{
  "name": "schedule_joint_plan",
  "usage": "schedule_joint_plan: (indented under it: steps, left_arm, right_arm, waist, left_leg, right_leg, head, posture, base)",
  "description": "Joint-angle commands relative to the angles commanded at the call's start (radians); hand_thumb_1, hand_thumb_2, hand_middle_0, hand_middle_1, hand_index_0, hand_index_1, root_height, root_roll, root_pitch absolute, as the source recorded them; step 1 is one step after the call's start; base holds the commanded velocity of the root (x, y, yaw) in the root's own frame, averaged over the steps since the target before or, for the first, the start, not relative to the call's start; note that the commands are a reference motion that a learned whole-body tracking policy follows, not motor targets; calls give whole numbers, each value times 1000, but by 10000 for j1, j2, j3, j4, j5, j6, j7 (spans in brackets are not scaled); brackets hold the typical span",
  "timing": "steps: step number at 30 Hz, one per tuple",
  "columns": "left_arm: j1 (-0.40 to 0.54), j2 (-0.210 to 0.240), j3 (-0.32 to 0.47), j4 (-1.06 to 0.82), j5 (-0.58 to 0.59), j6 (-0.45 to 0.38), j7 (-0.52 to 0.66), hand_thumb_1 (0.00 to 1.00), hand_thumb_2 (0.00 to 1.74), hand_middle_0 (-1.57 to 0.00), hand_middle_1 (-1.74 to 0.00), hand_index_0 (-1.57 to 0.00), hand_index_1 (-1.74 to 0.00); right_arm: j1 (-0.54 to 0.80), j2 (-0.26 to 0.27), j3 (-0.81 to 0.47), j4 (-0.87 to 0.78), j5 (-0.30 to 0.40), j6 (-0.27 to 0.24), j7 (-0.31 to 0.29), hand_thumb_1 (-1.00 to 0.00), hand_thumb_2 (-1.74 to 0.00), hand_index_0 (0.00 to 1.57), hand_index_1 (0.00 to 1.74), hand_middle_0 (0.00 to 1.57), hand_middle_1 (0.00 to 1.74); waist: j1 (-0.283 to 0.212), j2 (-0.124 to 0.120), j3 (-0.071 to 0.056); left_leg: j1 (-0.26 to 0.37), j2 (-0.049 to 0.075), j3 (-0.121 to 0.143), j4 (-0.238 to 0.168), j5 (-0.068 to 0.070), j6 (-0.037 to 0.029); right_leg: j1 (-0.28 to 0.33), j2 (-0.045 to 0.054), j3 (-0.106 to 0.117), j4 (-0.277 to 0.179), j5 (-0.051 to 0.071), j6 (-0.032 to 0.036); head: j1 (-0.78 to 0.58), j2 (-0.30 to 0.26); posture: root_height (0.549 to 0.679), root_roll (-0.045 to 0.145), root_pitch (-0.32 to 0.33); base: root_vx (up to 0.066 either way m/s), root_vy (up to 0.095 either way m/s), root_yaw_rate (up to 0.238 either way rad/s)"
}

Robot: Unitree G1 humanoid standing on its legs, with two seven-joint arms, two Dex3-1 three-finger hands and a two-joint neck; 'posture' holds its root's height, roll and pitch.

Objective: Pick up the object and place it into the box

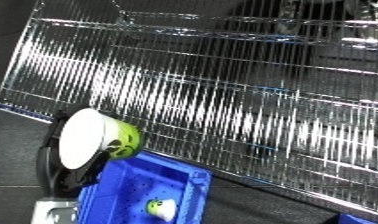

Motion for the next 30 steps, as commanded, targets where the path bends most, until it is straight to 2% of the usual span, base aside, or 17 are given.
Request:
schedule_joint_plan:
  steps: [3,7,13,19,30]
  left_arm:
    - [382,119,154,966,266,61,127,850,1479,-1334,-1479,-1334,-1479]
    - [780,197,409,2681,325,346,261,850,1479,-1334,-1479,-1334,-1479]
    - [951,217,1096,5538,-284,852,-870,850,1479,-1334,-1479,-1334,-1479]
    - [565,322,1175,7515,-786,1416,-1808,550,957,-864,-957,-864,-957]
    - [-39,652,1125,8930,-153,2175,-2029,0,0,0,0,0,0]
  right_arm:
    - [93,-14,-48,300,121,-61,158,0,0,0,0,0,0]
    - [177,-3,-65,596,310,-179,436,0,0,0,0,0,0]
    - [134,48,117,876,336,-287,673,0,0,0,0,0,0]
    - [138,20,28,1107,246,-250,916,0,0,0,0,0,0]
    - [363,23,-98,1293,139,-161,1434,0,0,0,0,0,0]
  waist:
    - [130,-68,0]
    - [219,-258,0]
    - [204,-557,0]
    - [233,-743,0]
    - [243,-999,0]
  left_leg:
    - [68,3,-36,-51,3,-11]
    - [146,68,-87,-209,83,-19]
    - [327,179,-199,-551,257,-75]
    - [480,228,-368,-1008,488,-149]
    - [647,299,-538,-1348,629,-213]
  right_leg:
    - [140,15,-73,18,-59,-8]
    - [283,75,-136,-10,-110,-45]
    - [515,216,-76,-256,-179,-144]
    - [753,208,-114,-631,-119,-94]
    - [1057,268,-174,-1116,-6,-2]
  head:
    - [-414,179]
    - [-1070,79]
    - [-2166,-377]
    - [-3033,-984]
    - [-3124,-2086]
  posture:
    - [651,38,57]
    - [651,35,52]
    - [652,36,48]
    - [656,37,50]
    - [659,31,49]
  base:
    - [32,-13,161]
    - [28,-28,103]
    - [20,1,38]
    - [17,-3,70]
    - [18,-15,36]
